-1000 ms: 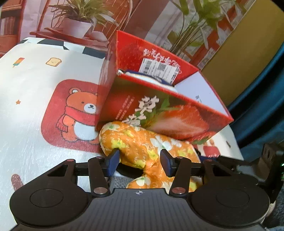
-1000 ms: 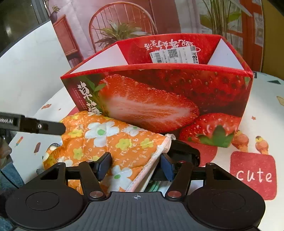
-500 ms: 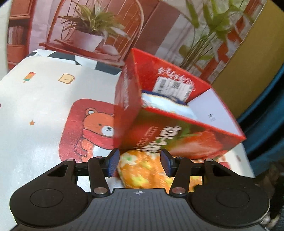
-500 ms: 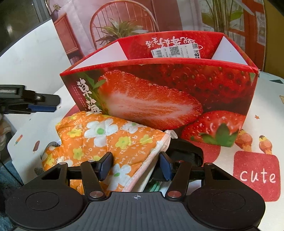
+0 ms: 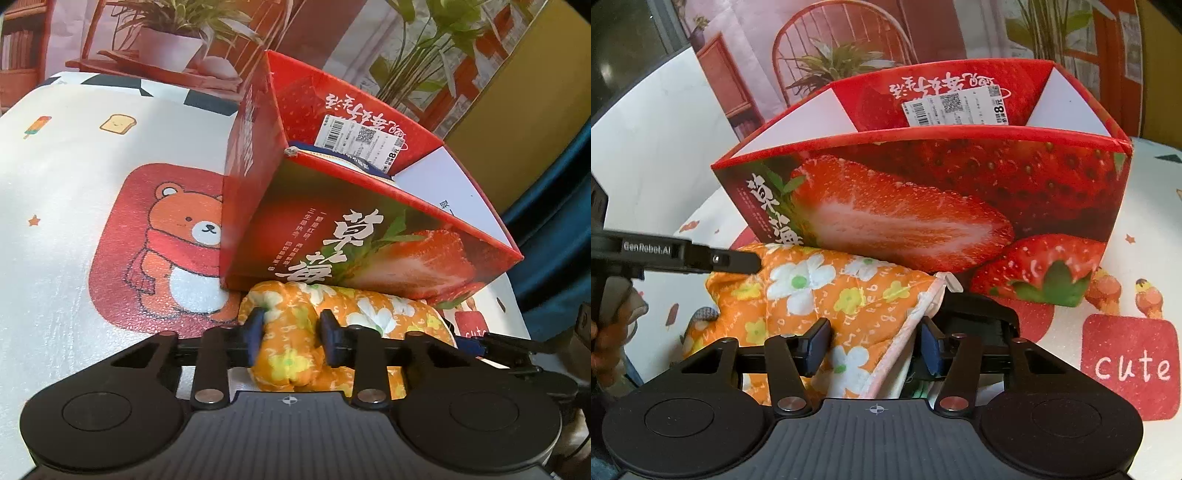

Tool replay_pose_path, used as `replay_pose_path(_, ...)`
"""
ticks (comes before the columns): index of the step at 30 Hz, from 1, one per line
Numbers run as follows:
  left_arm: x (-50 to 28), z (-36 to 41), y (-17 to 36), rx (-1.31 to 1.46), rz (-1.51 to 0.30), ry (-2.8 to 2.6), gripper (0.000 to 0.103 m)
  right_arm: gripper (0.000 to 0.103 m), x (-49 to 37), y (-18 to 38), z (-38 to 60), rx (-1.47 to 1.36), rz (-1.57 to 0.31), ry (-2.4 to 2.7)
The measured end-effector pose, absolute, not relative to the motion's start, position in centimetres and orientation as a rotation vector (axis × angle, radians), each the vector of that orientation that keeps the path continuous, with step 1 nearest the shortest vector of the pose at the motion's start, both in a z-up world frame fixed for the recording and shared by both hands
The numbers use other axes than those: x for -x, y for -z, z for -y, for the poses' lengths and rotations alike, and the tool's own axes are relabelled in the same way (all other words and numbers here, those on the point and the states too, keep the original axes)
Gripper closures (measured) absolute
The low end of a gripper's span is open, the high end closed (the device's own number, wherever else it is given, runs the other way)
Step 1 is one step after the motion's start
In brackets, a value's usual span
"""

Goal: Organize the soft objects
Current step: 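Close both grippers on the orange floral cloth and lift it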

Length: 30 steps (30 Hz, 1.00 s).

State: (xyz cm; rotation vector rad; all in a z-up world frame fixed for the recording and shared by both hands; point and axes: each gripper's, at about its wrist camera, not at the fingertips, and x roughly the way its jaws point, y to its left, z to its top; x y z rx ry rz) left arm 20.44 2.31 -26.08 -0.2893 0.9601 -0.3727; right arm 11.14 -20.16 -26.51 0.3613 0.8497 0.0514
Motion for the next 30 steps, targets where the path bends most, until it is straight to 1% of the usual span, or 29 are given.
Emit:
replay_pose_path(1,-20.3,-2.4,26.0,0.287,-0.957,0.376,0.075,0.055,-11.2,26.5,20.2,-0.371,-0.852,-0.051)
replay_pose_path(3,-20.0,-2.3,25.9,0.275,-0.953,0.383,0.077,0.055,-11.1,26.6,20.5,-0.394,-0.858,-0.051)
replay_pose_path(9,-19.1,-1.6,25.8,0.252,-0.945,0.402,0.080,0.054,-10.8,26.9,21.2,-0.469,-0.865,-0.036)
replay_pose_path(10,-19.0,-1.6,25.7,0.252,-0.942,0.408,0.081,0.055,-10.8,26.8,21.3,-0.479,-0.864,-0.033)
replay_pose_path(13,-18.9,-1.5,25.3,0.254,-0.927,0.424,0.083,0.064,-10.7,26.5,21.3,-0.479,-0.854,-0.032)
replay_pose_path(17,-18.6,-1.4,24.5,0.247,-0.895,0.441,0.085,0.074,-10.2,25.5,21.3,-0.455,-0.821,-0.027)
replay_pose_path(23,-18.3,-1.2,23.4,0.247,-0.859,0.464,0.085,0.078,-9.7,24.0,21.6,-0.421,-0.775,-0.024)
replay_pose_path(30,-17.6,-0.8,22.1,0.235,-0.813,0.481,0.085,0.079,-8.9,22.9,21.8,-0.399,-0.741,-0.018)
